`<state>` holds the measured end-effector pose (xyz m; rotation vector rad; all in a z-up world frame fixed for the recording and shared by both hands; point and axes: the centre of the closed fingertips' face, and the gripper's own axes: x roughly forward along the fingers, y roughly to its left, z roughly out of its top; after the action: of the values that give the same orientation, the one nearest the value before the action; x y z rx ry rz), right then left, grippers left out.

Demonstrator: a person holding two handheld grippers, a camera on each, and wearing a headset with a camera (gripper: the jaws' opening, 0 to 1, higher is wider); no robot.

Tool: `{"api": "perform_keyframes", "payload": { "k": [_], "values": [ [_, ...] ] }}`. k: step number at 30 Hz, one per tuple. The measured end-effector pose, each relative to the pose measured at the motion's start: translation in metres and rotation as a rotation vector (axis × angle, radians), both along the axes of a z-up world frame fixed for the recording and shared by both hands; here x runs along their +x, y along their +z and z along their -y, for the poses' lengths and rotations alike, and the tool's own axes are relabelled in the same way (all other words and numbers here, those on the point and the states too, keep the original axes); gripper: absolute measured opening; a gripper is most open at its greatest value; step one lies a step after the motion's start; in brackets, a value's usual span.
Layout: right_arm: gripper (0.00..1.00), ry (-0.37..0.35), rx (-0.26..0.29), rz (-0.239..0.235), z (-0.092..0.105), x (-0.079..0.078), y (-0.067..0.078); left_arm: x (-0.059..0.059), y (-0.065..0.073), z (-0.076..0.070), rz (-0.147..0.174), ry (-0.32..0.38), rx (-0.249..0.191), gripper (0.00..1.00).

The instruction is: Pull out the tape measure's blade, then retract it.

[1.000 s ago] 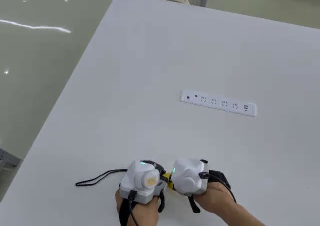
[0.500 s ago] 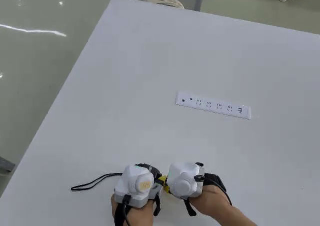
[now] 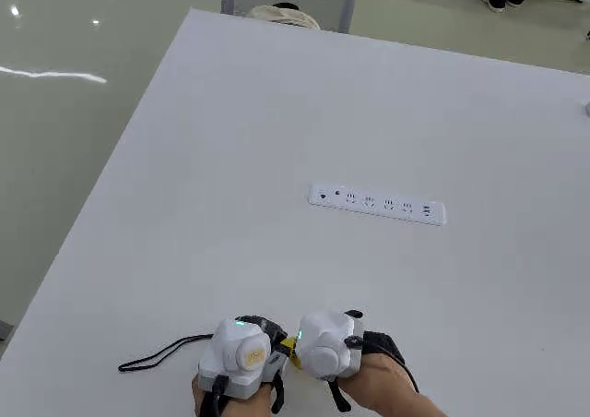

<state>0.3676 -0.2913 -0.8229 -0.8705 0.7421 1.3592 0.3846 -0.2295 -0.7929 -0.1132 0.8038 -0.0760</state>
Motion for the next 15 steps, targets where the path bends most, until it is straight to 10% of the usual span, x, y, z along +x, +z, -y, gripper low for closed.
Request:
{"api": "perform_keyframes", "payload": {
  "k": [15],
  "values": [
    [0.27, -0.095, 0.038, -0.006, 0.01, -0.0001, 0.0042, -0.0014, 0.0039, 0.0037, 0.013, -0.037, 0.0, 0.68]
  ]
}}
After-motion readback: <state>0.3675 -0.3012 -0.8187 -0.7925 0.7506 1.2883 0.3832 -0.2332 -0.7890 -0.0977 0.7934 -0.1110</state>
